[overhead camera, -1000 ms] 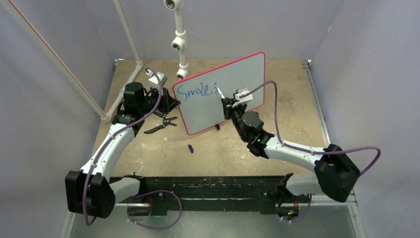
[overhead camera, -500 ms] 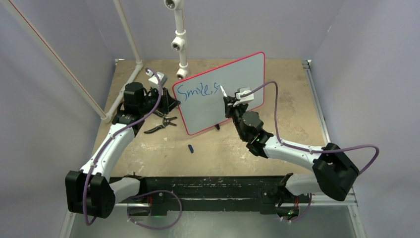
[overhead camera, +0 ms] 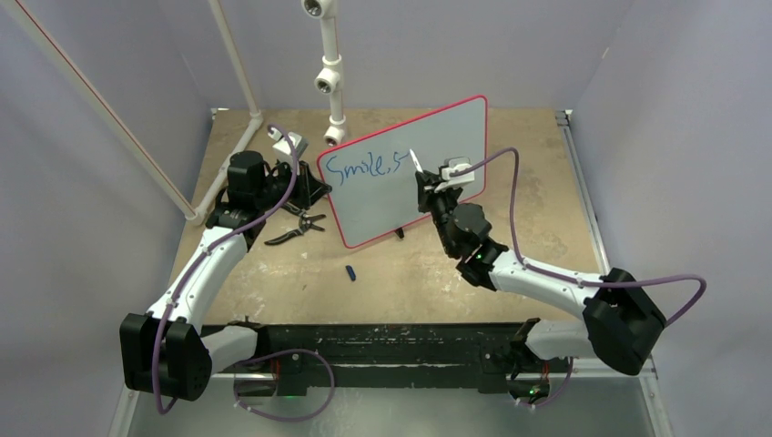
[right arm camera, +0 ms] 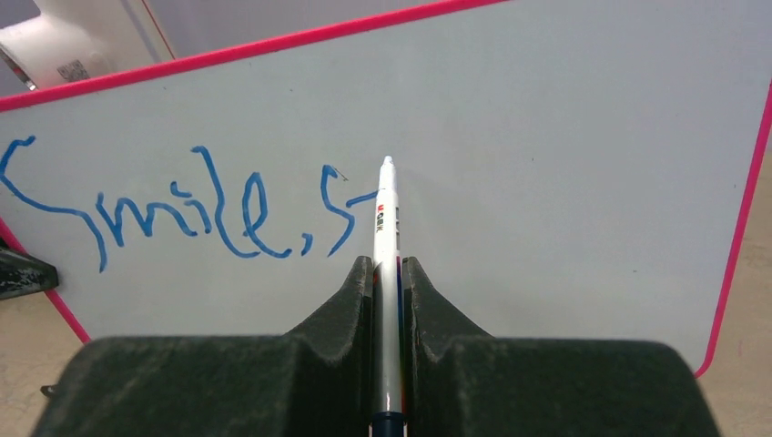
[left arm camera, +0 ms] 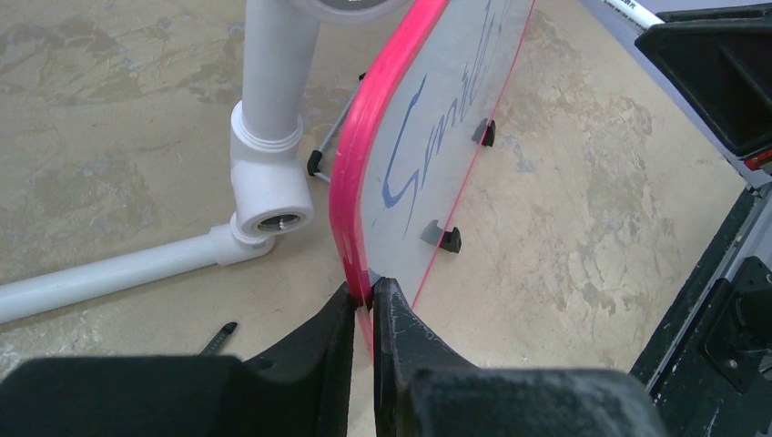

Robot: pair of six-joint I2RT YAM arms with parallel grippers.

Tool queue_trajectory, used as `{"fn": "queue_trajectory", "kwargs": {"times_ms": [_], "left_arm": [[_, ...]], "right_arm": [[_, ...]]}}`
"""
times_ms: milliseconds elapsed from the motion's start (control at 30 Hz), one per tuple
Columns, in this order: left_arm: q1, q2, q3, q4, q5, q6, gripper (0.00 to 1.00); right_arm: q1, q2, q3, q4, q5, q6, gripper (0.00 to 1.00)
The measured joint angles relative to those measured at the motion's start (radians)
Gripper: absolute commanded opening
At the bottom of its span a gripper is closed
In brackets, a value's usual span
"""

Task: Write a sentence on the whiteboard

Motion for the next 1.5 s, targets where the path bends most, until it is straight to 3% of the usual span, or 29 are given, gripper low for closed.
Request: {"fn": "queue_trajectory", "kwargs": {"times_ms": [733,1500], "left_arm": [[0.000,0.000,0.000,0.000,-0.001,0.000,0.00],[-0.006,0.000,0.000,0.000,-0.008,0.000,0.00]], "right_arm": [[-0.003,0.050,0.062,-0.009,-0.036,-0.006,0.00],[-0.003,0.013,-0.026,-0.093,-0.039,0.109,0.00]]}}
